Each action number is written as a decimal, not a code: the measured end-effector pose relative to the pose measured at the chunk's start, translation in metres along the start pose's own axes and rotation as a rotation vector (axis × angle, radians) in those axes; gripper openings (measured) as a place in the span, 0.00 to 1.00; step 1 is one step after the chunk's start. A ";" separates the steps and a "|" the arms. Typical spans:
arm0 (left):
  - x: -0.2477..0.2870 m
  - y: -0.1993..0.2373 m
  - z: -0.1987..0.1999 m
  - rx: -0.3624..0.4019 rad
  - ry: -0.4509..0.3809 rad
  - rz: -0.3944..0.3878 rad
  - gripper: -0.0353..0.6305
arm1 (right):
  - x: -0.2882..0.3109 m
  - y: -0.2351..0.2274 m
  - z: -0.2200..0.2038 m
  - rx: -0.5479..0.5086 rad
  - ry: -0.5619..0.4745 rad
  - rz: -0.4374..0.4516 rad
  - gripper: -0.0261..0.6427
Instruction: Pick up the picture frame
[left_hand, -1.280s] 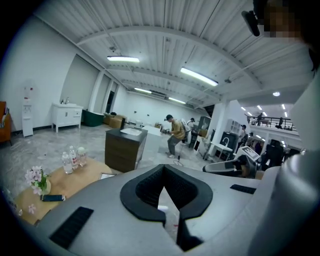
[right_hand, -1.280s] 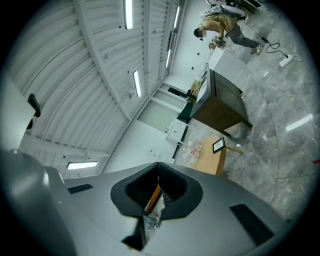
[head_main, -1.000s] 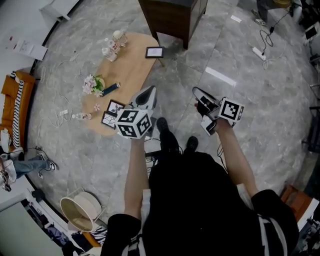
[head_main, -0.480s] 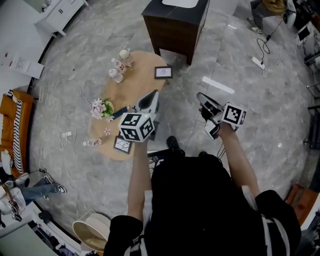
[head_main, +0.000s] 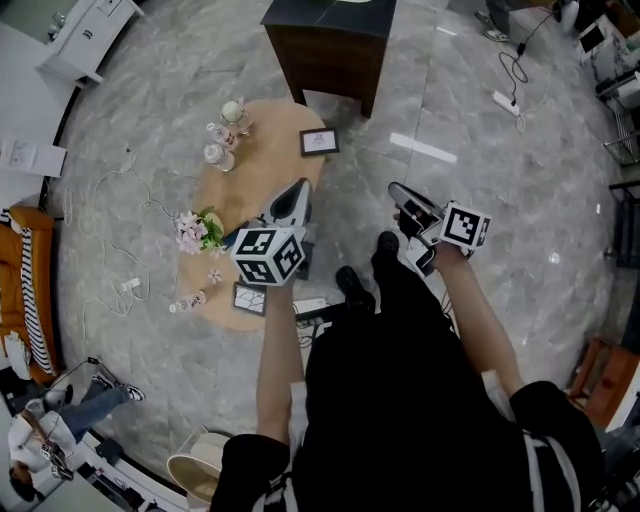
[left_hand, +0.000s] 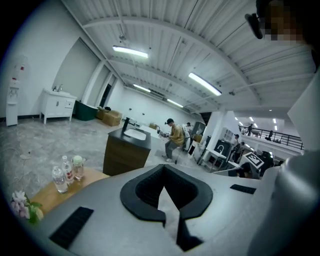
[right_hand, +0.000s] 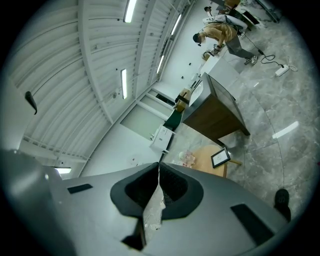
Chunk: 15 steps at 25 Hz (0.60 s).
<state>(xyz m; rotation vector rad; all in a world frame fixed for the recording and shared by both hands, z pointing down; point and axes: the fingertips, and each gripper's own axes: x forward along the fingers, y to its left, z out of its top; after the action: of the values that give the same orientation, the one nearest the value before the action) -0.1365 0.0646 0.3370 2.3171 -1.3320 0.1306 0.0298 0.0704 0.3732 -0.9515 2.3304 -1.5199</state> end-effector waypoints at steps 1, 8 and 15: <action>0.004 0.001 -0.002 -0.004 0.009 -0.001 0.07 | 0.004 -0.001 0.002 0.002 0.000 0.013 0.06; 0.028 0.036 -0.001 -0.020 0.046 0.042 0.07 | 0.046 -0.041 0.021 0.027 0.028 -0.032 0.06; 0.074 0.073 0.036 -0.015 0.043 0.109 0.07 | 0.121 -0.047 0.072 -0.018 0.110 0.061 0.06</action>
<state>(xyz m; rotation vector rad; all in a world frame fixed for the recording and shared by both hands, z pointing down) -0.1636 -0.0404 0.3524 2.2170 -1.4337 0.2030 -0.0095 -0.0698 0.4027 -0.8126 2.4285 -1.5666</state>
